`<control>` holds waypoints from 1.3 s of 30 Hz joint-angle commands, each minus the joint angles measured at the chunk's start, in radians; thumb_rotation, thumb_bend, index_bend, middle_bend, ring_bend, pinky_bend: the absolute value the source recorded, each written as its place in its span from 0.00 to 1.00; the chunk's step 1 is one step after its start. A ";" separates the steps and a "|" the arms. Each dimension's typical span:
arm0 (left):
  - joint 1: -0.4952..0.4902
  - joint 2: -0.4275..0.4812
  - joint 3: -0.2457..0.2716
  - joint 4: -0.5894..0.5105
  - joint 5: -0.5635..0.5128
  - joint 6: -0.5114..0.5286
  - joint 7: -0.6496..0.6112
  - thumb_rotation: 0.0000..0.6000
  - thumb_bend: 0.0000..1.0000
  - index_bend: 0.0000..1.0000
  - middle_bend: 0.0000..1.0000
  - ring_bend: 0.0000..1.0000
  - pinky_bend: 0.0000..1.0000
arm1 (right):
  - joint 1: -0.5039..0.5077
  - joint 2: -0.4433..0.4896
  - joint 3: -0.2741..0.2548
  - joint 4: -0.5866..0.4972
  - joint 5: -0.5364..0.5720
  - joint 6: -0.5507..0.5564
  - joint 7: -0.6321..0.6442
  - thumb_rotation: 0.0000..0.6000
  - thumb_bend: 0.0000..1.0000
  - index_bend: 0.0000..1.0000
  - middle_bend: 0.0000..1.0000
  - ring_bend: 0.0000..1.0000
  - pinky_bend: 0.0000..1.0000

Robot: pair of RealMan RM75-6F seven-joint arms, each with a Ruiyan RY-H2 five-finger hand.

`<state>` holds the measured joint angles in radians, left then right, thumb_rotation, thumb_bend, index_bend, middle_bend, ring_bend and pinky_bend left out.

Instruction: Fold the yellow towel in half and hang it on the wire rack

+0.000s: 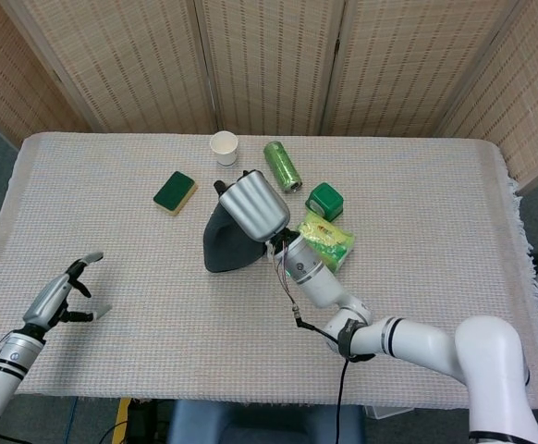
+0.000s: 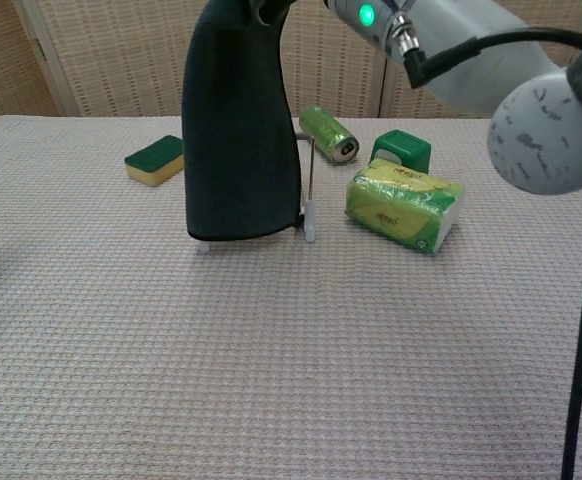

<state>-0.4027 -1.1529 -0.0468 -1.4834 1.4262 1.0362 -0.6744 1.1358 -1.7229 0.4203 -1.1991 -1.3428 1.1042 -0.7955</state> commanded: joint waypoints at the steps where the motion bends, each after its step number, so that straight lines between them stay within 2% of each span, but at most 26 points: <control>1: 0.003 0.001 0.002 0.002 -0.001 0.001 -0.002 1.00 0.28 0.02 0.13 0.07 0.47 | 0.055 -0.060 0.009 0.095 0.027 -0.030 -0.017 1.00 0.47 0.74 0.94 1.00 1.00; 16: 0.016 -0.010 0.005 0.018 -0.014 -0.001 -0.012 1.00 0.28 0.02 0.13 0.07 0.47 | 0.184 -0.171 0.031 0.431 0.074 -0.079 0.021 1.00 0.47 0.74 0.93 1.00 1.00; 34: 0.019 -0.012 -0.002 0.013 -0.039 -0.018 0.008 1.00 0.28 0.02 0.13 0.07 0.47 | 0.259 -0.304 -0.013 0.709 0.085 -0.155 0.169 1.00 0.45 0.74 0.93 1.00 1.00; 36: 0.022 -0.009 -0.002 0.012 -0.041 -0.017 0.008 1.00 0.28 0.02 0.13 0.07 0.47 | 0.269 -0.318 -0.006 0.734 0.094 -0.160 0.184 1.00 0.45 0.69 0.93 1.00 1.00; 39: 0.027 -0.004 -0.002 0.008 -0.042 -0.014 0.010 1.00 0.28 0.02 0.13 0.07 0.47 | 0.284 -0.337 0.003 0.769 0.109 -0.173 0.191 1.00 0.45 0.49 0.92 1.00 1.00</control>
<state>-0.3758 -1.1576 -0.0486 -1.4753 1.3842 1.0226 -0.6649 1.4110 -2.0494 0.4177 -0.4428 -1.2425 0.9390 -0.6083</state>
